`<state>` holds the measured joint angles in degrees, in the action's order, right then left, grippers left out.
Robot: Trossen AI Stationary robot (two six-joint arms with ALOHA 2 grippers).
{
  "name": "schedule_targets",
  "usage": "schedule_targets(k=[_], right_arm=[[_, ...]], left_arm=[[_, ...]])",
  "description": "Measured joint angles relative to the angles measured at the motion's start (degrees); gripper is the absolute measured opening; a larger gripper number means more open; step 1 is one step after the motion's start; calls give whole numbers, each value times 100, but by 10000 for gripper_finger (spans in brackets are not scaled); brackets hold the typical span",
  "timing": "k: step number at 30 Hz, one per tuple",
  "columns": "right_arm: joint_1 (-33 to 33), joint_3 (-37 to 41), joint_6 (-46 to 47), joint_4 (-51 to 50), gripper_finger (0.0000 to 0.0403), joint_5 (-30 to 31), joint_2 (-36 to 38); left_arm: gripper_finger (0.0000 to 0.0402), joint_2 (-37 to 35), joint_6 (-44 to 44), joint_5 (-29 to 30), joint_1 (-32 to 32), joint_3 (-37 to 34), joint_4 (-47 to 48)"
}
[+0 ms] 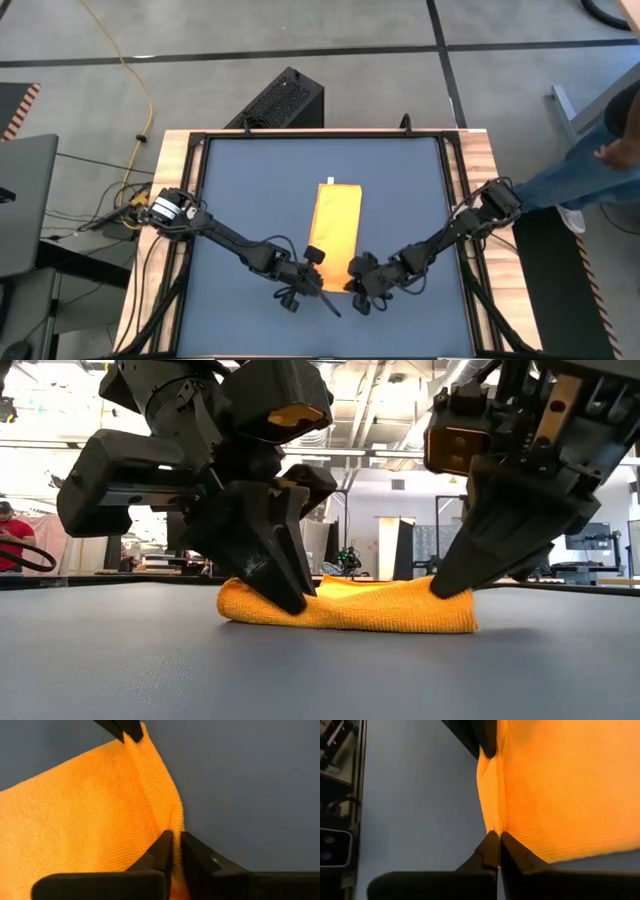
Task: Roll towel into tight, uniform cylinder
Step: Roll the orange towel
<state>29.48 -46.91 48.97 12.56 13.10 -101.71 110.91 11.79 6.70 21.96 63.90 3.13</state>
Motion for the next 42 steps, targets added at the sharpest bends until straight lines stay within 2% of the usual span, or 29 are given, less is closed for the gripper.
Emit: schedule_targets(k=[4,10,17,26,32,36,42], right_arm=[[51,0,449,-7,30,-20,0],[102,0,1023,-131,16,-22,9],[71,-7,1406,-716,17,30,15],[38,-7,1366,-731,17,28,15],[38,-7,1360,-723,26,8,15],[34,-5,1360,-718,60,-103,13],[-3,6,1148,-823,120,-258,190]], left_arm=[[57,-18,-30,-17,33,0,17],[86,-96,-94,4,56,0,51],[91,-96,-188,-122,56,0,55],[91,38,-345,-296,60,-3,-45],[91,155,-409,-180,67,4,-44],[73,157,-476,-127,69,7,90],[7,160,-584,9,46,7,128]])
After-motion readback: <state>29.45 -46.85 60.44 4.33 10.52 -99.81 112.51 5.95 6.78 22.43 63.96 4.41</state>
